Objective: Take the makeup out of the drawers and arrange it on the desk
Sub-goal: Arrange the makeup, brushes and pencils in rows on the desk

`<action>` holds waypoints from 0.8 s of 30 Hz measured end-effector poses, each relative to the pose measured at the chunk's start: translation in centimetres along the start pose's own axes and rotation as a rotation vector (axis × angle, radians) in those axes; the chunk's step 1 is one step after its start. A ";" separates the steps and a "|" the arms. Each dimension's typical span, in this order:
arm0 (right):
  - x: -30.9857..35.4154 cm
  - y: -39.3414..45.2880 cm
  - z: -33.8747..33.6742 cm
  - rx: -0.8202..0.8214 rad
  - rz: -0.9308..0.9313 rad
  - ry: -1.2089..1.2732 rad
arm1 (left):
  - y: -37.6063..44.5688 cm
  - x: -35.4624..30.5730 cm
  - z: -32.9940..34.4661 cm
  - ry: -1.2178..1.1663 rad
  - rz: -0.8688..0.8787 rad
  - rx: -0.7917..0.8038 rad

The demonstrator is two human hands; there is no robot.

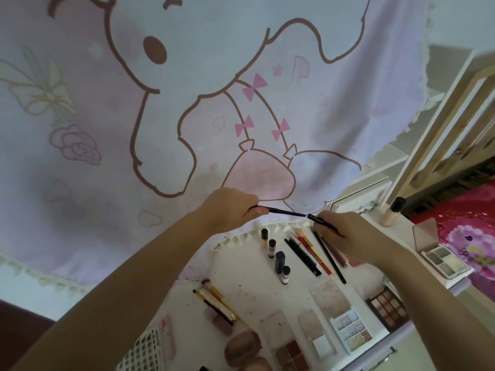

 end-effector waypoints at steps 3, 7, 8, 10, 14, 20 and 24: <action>0.2 0.2 0.1 0.029 -0.023 -0.006 | 0.1 -0.3 0.4 -0.029 0.015 0.010; 0.6 0.5 0.2 0.069 -0.057 -0.034 | 0.2 -0.5 0.8 -0.046 0.020 0.026; 0.7 0.6 0.3 0.075 -0.065 -0.034 | 0.2 -0.5 1.0 -0.057 0.020 0.030; 1.0 0.8 0.1 0.059 -0.056 0.017 | 0.1 -0.8 1.4 -0.096 0.026 0.039; 1.2 1.3 -0.4 -0.056 0.019 0.376 | -0.6 -1.7 3.4 -0.347 0.020 0.130; 0.0 1.3 1.7 -0.132 0.245 1.332 | -1.9 -3.0 6.6 -0.679 -0.018 0.191; -0.1 0.9 5.7 -0.102 0.389 1.353 | -2.0 -5.0 7.9 -0.757 -0.028 0.199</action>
Point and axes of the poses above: each hand's wrist, its own y-axis towards the middle knuckle, its own z-axis out of the palm, x = y × z, the point moved 4 cm from there along y, towards the middle knuckle, and after that the axes turned 4 degrees about -y, right-handed, at the moved point
